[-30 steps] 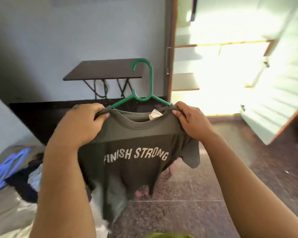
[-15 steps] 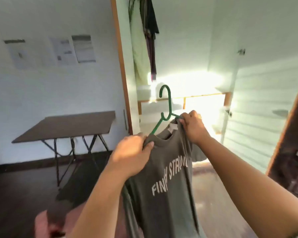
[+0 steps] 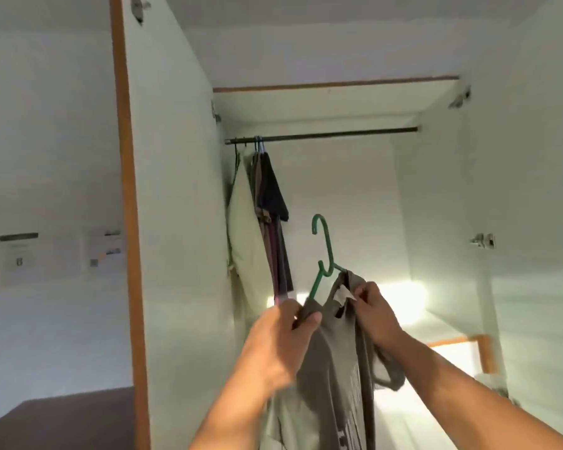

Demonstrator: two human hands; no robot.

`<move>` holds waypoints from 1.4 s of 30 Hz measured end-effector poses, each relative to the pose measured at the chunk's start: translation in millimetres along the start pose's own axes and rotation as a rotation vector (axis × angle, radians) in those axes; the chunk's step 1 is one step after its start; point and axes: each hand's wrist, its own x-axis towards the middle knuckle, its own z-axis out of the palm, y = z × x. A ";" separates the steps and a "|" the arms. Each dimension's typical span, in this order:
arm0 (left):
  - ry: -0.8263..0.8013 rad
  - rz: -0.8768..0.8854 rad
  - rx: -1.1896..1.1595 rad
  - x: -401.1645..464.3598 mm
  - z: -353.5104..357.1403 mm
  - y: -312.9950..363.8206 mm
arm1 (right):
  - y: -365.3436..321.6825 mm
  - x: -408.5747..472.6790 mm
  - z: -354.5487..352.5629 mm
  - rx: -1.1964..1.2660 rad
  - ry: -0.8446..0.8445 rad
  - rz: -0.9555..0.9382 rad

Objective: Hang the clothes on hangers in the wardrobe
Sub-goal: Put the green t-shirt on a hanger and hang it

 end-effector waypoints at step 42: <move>0.509 -0.105 0.707 791.0 30.6 -117.1 | 1.9 825.3 252.6 1.384 -0.527 0.187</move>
